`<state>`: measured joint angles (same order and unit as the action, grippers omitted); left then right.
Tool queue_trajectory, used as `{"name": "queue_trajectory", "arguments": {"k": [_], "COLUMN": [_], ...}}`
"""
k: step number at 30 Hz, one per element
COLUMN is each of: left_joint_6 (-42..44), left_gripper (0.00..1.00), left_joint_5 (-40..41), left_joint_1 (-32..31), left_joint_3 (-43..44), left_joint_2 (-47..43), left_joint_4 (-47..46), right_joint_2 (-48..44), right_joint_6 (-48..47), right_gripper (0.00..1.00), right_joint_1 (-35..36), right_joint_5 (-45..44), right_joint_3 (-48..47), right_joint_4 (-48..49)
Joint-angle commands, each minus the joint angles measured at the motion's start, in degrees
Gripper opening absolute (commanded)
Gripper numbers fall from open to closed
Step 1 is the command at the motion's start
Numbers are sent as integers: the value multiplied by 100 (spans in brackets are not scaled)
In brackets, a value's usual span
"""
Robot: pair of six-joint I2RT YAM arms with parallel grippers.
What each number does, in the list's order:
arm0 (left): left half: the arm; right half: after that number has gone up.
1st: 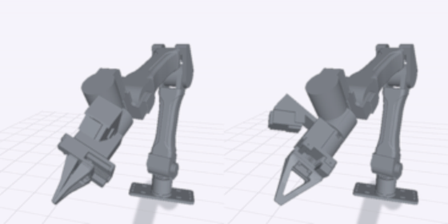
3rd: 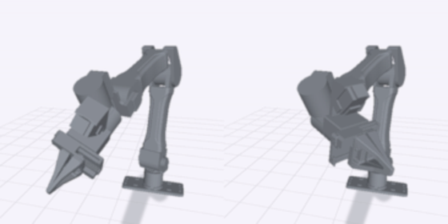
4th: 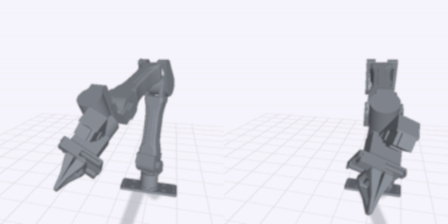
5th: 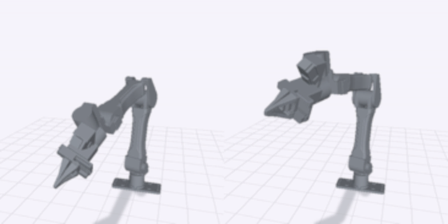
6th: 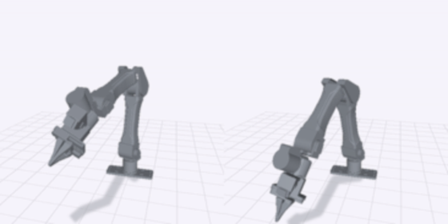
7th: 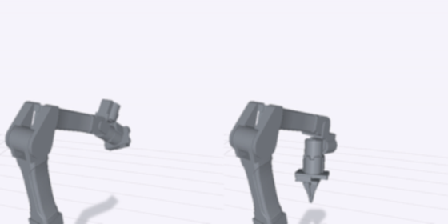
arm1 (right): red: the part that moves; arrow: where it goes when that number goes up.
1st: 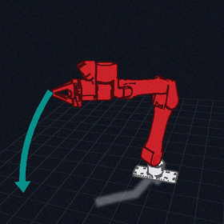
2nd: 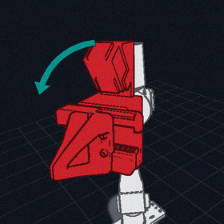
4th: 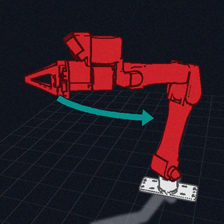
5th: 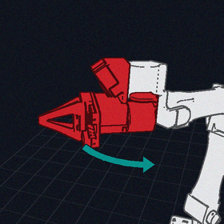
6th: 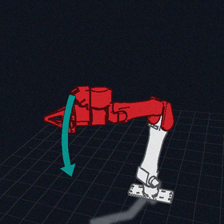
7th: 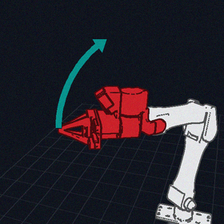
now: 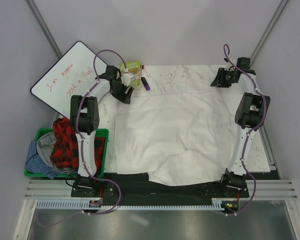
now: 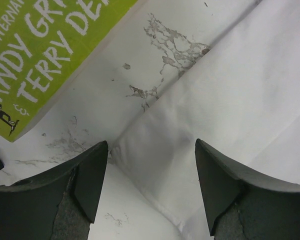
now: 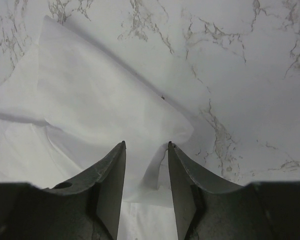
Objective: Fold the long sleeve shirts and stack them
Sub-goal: Fold the shirt
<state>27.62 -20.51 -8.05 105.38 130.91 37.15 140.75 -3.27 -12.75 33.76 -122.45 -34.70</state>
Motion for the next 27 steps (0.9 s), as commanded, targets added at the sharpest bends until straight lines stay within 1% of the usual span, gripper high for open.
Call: {"name": "queue_trajectory", "arguments": {"k": [1,3,4,6,7,8,9,11,12,15,17,21,23,25,26,27], "left_joint_6": [156,156,156,165,183,191,209,279,305,376,394,350,306,297,306,349], "left_gripper": [78,78,78,77,71,67,56,49,44,40,41,61,64,65,64,61], "left_joint_5": [82,109,100,83,65,39,-5,-40,-75,-93,-93,-67,12,56,39,-14], "left_joint_1": [32,41,49,50,67,58,58,67,58,67,67,67,67,67,76,76], "left_joint_3": [219,228,220,219,219,228,228,246,255,272,281,421,640,790,921,966], "left_joint_2": [48,48,40,40,31,31,22,13,22,-4,-13,31,101,215,242,277], "left_joint_4": [38,38,38,38,47,56,73,126,152,214,249,240,240,249,241,267], "right_joint_2": [93,84,76,50,49,32,-21,-65,-117,-205,-223,-232,-223,-215,-214,-214], "right_joint_6": [-139,-218,-236,-253,-253,-253,-262,-271,-288,-288,-288,-297,-315,-315,-315,-315], "right_gripper": [43,40,32,24,14,9,0,0,0,0,0,0,0,0,0,0], "right_joint_1": [45,80,89,98,89,89,98,89,89,89,89,89,98,98,89,98], "right_joint_5": [-132,-159,-142,-89,-71,-54,-54,-27,-18,-1,17,34,34,43,43,52], "right_joint_3": [-349,-341,-349,-376,-393,-411,-437,-446,-429,-350,-323,-279,-270,-270,-270,-270], "right_joint_4": [-133,-204,-213,-239,-239,-248,-239,-230,-222,-152,-143,-142,-142,-134,-134,-134]}}
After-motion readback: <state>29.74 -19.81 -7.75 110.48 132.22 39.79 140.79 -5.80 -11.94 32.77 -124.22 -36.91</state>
